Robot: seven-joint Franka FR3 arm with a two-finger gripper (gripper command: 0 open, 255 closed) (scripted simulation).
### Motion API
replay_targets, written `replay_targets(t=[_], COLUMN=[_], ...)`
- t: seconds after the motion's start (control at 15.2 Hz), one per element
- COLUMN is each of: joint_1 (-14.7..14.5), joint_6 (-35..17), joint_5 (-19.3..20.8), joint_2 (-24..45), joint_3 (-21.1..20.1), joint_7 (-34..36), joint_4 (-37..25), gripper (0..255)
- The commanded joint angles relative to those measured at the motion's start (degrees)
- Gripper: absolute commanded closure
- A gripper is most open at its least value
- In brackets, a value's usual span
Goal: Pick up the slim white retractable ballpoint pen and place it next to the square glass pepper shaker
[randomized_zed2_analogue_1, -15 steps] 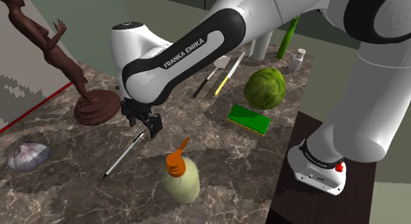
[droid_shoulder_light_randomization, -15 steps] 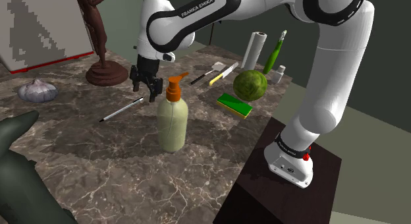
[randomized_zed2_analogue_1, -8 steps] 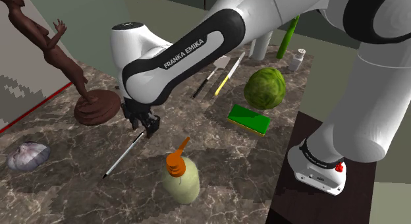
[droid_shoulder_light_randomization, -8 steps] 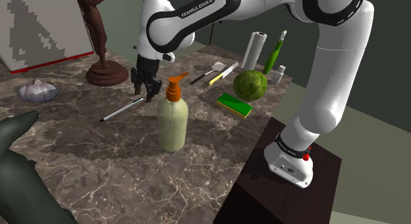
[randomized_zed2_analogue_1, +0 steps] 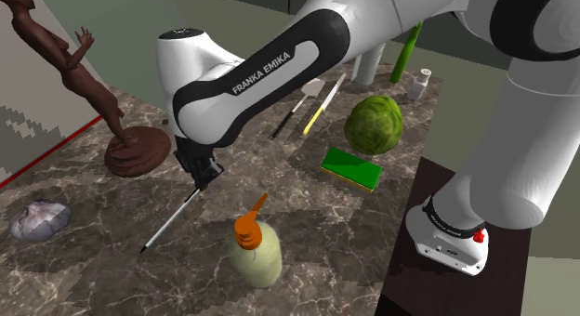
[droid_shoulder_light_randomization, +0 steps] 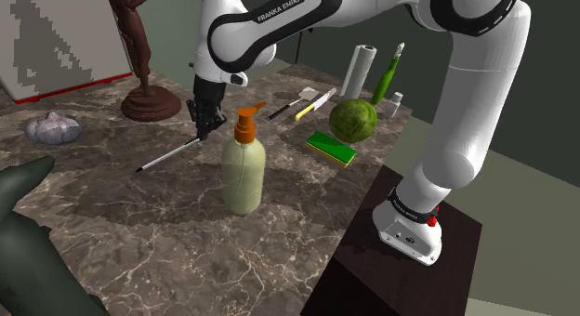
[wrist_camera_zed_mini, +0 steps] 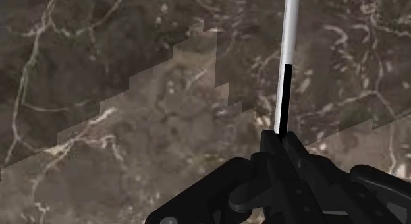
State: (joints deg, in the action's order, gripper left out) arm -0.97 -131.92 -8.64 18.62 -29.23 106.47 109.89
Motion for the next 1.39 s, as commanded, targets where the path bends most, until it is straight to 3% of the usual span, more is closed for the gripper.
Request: replay_targets(t=[0.0,1.32], joint_1=[-0.33,0.88], joint_6=[0.02,13.6], joint_5=[0.48,-1.42], joint_2=[0.93,-5.48], joint_3=[0.2,-0.71], joint_7=[0.41,1.81], joint_4=[-0.34,-8.18], gripper=[255,255])
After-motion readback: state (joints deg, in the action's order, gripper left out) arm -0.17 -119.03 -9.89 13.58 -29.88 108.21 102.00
